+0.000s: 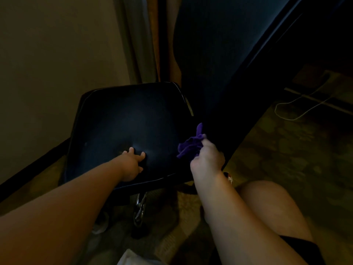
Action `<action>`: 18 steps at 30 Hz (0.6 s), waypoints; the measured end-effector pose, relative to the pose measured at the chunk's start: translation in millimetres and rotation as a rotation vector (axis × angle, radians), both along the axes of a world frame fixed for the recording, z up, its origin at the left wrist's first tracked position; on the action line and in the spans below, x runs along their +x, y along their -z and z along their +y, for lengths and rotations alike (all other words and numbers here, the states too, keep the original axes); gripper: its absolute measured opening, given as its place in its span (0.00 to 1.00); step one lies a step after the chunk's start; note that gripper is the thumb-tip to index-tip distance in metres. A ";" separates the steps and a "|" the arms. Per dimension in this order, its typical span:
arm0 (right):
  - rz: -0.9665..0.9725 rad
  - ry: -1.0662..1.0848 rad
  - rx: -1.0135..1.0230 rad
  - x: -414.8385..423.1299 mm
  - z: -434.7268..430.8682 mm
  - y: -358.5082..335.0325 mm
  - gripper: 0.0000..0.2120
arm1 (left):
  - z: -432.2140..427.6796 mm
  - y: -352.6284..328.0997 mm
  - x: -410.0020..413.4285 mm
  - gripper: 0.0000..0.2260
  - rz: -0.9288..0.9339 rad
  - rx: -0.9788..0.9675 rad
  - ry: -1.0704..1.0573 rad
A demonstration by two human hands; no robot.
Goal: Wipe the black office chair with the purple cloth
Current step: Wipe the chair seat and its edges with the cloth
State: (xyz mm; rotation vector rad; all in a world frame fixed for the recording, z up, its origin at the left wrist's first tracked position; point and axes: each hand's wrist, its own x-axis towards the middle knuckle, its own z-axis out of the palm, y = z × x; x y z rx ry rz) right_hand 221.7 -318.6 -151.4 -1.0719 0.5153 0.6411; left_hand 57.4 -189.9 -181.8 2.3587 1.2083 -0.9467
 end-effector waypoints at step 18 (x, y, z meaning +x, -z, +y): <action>-1.913 -1.574 -1.727 42.5 -13.4 26.4 0.15 | -20.1 -3.6 18.9 0.29 -0.021 0.050 0.057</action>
